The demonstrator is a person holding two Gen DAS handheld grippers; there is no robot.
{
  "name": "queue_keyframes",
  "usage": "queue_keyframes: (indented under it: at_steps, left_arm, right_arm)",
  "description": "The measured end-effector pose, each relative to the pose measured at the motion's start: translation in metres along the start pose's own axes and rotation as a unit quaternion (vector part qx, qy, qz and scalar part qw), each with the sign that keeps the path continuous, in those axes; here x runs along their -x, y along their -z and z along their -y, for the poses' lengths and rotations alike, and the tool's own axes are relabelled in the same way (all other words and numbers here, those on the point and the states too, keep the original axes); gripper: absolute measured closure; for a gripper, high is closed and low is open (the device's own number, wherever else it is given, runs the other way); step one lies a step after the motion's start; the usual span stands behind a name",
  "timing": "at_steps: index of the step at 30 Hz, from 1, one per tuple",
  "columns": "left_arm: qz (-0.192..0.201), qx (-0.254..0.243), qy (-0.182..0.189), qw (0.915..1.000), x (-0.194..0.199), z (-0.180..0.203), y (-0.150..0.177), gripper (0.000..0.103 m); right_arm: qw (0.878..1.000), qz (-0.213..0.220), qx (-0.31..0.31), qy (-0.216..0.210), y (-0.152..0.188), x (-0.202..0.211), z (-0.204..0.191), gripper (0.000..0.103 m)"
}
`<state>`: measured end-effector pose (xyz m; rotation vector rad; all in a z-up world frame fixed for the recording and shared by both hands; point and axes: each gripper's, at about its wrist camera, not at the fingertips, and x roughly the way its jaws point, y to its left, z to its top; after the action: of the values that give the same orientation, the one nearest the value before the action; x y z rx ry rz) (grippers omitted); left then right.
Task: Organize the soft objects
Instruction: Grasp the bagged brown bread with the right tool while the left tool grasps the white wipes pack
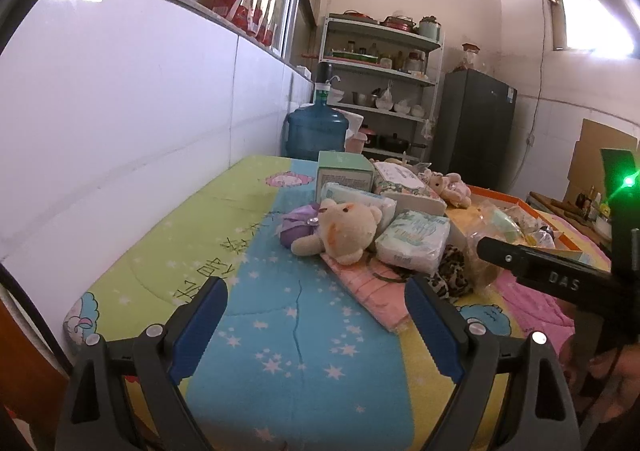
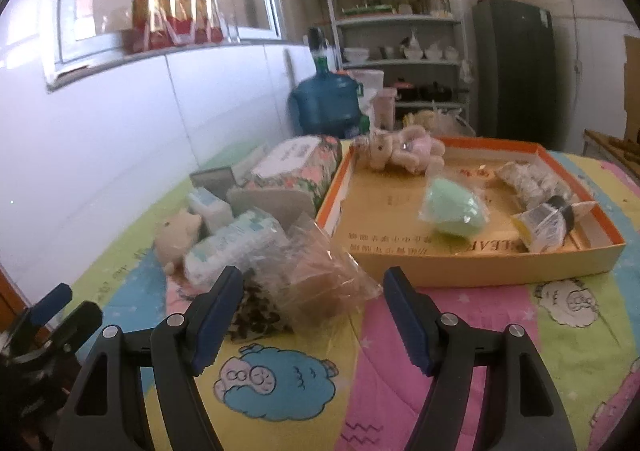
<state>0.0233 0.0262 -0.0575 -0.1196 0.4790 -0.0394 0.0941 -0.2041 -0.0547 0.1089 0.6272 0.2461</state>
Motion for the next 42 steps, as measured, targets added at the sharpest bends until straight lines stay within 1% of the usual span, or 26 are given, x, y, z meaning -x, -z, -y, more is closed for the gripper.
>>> queue_keyframes:
  at_steps: [4, 9, 11, 12, 14, 18, 19, 24, 29, 34, 36, 39, 42]
  left_arm:
    - [0.0, 0.003, 0.0, 1.0, -0.002, -0.004, 0.0, 0.013]
    - [0.002, 0.011, 0.005, 0.9999, 0.0, -0.011, 0.0, 0.013]
    - [0.003, 0.011, 0.004, 0.9999, 0.001, -0.012, 0.001, 0.013]
    - [0.003, 0.012, 0.004, 0.9999, 0.001, -0.013, 0.001, 0.013]
    - [0.003, 0.015, 0.004, 0.9999, 0.002, -0.015, 0.001, 0.013]
    - [0.006, 0.013, 0.002, 0.9999, 0.006, -0.017, 0.001, 0.013]
    - [0.006, 0.012, 0.002, 0.9999, 0.007, -0.016, 0.001, 0.013]
    - [0.006, 0.009, 0.011, 0.9999, 0.007, -0.014, 0.0, 0.013]
    - [-0.001, -0.008, 0.022, 0.9997, 0.002, -0.001, -0.003, 0.013]
    - [-0.009, -0.019, 0.039, 0.999, -0.008, 0.014, -0.009, 0.013]
    - [-0.015, -0.021, 0.052, 0.9983, -0.014, 0.021, -0.014, 0.013]
    - [-0.025, -0.034, 0.082, 0.9957, -0.027, 0.035, -0.025, 0.013]
    - [-0.051, -0.052, 0.123, 0.9897, -0.048, 0.053, -0.035, 0.013]
  right_arm:
    - [1.0, -0.022, -0.015, -0.001, -0.002, -0.017, 0.003, 0.028]
    - [1.0, -0.023, -0.006, 0.008, -0.004, -0.02, -0.003, 0.027]
    - [1.0, -0.022, -0.009, 0.007, -0.003, -0.019, -0.002, 0.03]
    - [1.0, -0.019, -0.011, 0.002, -0.002, -0.018, -0.002, 0.037]
    - [1.0, -0.015, -0.014, 0.003, -0.001, -0.015, -0.002, 0.043]
    - [1.0, -0.007, -0.02, -0.001, 0.002, -0.007, -0.001, 0.047]
    - [1.0, -0.001, -0.025, -0.004, 0.002, -0.003, 0.001, 0.053]
    - [1.0, 0.013, -0.023, 0.001, 0.007, 0.014, 0.004, 0.054]
    - [0.999, 0.018, -0.036, -0.008, 0.012, 0.023, 0.016, 0.054]
    - [0.998, 0.024, -0.05, -0.017, 0.014, 0.031, 0.028, 0.054]
    - [0.998, 0.027, -0.052, -0.02, 0.014, 0.034, 0.031, 0.054]
    - [0.998, 0.033, -0.055, -0.023, 0.015, 0.04, 0.035, 0.054]
    - [0.997, 0.038, -0.059, -0.025, 0.016, 0.044, 0.039, 0.054]
